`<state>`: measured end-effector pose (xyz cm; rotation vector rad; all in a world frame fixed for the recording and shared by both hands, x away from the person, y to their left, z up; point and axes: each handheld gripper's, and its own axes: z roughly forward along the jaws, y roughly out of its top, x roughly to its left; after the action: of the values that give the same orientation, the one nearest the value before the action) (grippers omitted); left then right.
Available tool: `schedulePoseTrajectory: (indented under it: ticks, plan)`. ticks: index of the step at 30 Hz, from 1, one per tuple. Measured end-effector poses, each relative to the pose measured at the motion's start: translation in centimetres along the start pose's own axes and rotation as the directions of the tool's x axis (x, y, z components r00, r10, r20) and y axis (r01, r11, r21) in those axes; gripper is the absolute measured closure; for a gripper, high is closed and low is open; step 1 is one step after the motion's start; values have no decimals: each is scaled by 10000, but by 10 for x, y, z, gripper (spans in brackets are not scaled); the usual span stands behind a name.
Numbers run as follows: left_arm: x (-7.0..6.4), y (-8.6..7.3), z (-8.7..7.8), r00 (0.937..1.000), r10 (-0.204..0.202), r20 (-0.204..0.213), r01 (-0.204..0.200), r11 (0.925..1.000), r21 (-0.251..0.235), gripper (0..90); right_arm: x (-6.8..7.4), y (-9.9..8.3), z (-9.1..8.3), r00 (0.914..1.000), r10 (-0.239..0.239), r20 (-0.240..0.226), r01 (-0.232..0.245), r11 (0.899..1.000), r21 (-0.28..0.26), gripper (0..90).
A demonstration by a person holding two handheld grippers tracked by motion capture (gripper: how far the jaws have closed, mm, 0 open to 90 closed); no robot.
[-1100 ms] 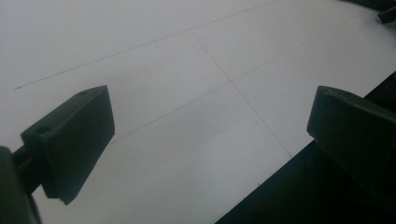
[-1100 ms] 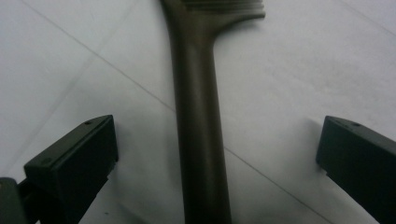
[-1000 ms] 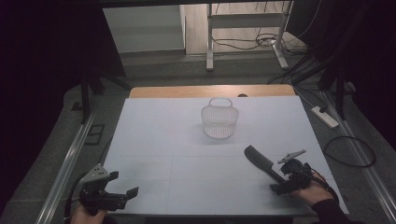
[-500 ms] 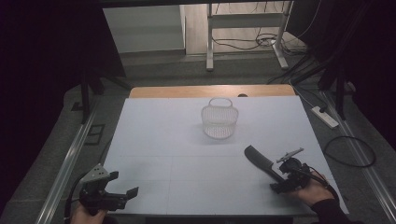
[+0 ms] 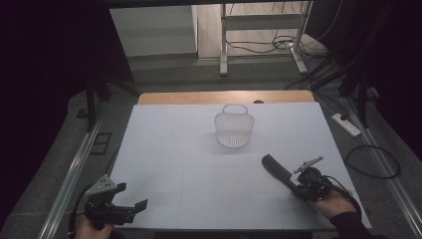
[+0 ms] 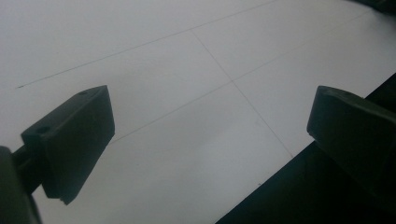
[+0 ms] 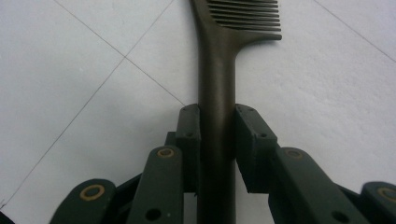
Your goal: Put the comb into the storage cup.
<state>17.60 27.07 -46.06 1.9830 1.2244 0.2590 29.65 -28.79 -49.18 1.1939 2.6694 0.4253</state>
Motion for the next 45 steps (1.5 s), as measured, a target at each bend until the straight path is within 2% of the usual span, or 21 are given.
schedulePoseTrajectory:
  ticks: [12,17,23,26,31,34,39,41,45]
  plan:
    - [-2,0,0,9999,127,-47,-128,9999,-28,17,1,-2,-3,9999,-26,122,29,9998,-182,727]
    - [0,0,-1,10000,35,29,-34,9999,-128,6,2,-3,-5,9998,-70,169,77,9991,-425,727]
    - [1,0,-2,9998,-82,157,85,9998,-163,0,3,-3,-12,10000,-40,25,42,9949,-1008,728]
    - [1,3,0,9993,-54,370,64,9996,-268,0,4,-3,-18,9999,-81,103,95,9895,-1440,727]
    - [-1,7,2,9990,58,443,-43,9995,-327,0,5,-3,-24,9998,-106,166,135,9827,-1846,727]
    - [-2,9,2,9985,155,534,-133,9991,-408,0,6,-3,-30,9996,-196,211,239,9742,-2246,728]
    - [-3,14,6,9971,298,696,-268,9987,-432,0,8,-4,-35,9995,-173,272,236,9676,-2515,728]
    - [-3,18,8,9953,348,907,-306,9984,-469,0,9,-4,-37,9993,-225,298,297,9621,-2712,728]
    - [-3,21,11,9925,404,1153,-343,9979,-544,0,10,-3,-40,9992,-271,306,348,9577,-2855,728]
